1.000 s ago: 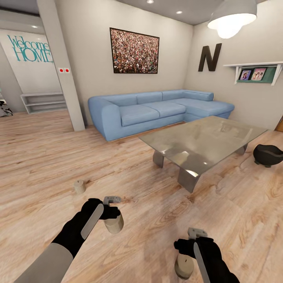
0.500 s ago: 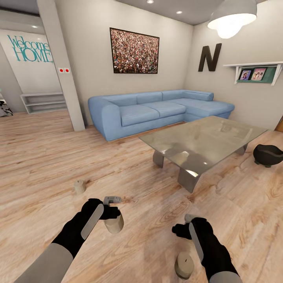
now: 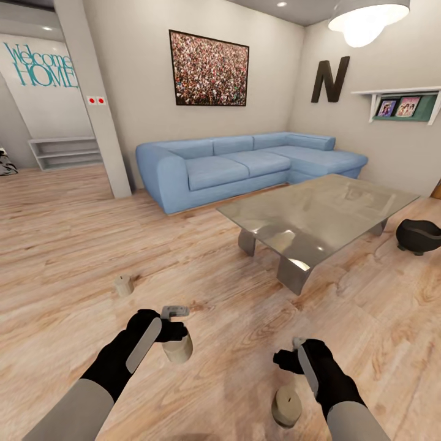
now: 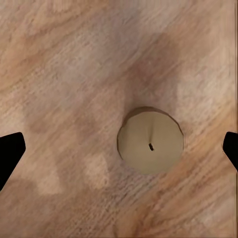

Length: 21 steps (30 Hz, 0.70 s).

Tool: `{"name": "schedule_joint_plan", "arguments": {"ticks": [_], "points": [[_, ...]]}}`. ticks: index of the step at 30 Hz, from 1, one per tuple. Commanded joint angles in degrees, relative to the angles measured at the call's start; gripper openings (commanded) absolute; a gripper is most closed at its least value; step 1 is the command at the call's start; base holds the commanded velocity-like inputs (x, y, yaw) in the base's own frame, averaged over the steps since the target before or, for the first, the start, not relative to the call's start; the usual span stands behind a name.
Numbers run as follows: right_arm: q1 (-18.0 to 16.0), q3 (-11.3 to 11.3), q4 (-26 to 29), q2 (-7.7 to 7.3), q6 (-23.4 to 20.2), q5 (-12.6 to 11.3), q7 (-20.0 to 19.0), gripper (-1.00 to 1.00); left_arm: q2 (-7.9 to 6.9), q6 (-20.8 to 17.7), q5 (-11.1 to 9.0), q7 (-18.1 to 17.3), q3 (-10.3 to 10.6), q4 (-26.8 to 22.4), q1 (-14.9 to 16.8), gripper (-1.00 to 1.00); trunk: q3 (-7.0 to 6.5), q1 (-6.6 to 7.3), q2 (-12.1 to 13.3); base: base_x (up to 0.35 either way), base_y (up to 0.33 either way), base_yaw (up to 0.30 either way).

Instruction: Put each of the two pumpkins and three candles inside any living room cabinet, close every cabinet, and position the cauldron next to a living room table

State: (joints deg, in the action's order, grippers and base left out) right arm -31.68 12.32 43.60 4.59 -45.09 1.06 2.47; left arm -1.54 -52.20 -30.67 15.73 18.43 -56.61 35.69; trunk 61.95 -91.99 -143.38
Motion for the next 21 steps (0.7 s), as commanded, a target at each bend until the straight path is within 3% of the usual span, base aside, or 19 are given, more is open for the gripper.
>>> {"name": "schedule_joint_plan", "arguments": {"ticks": [1,11,16,21], "points": [[-0.05,0.75,-0.33,-0.24,-0.03,0.02,0.05,1.0,-0.09,-0.09,-0.62,0.53,0.2,-0.1,0.04,-1.0,0.05,0.01,-0.02,0.0,0.0,0.0],[-1.39,1.88,-5.07,-1.12,2.51,0.03,0.0,1.0,-0.2,-0.14,-0.62,0.53,0.28,-0.16,0.04,-1.0,0.05,0.01,-0.02,0.0,0.0,0.0],[-9.13,1.87,-14.88,-1.5,4.34,0.27,-0.04,1.0,-0.21,-0.18,-0.62,0.53,0.35,-0.17,0.04,-1.0,0.05,0.01,-0.02,0.0,0.0,0.0],[-11.81,1.89,-17.78,-3.37,5.26,0.06,-0.02,1.0,-0.17,-0.18,-0.62,0.53,0.51,-0.17,0.01,-1.0,0.05,0.01,-0.02,0.0,0.0,0.0]]}}
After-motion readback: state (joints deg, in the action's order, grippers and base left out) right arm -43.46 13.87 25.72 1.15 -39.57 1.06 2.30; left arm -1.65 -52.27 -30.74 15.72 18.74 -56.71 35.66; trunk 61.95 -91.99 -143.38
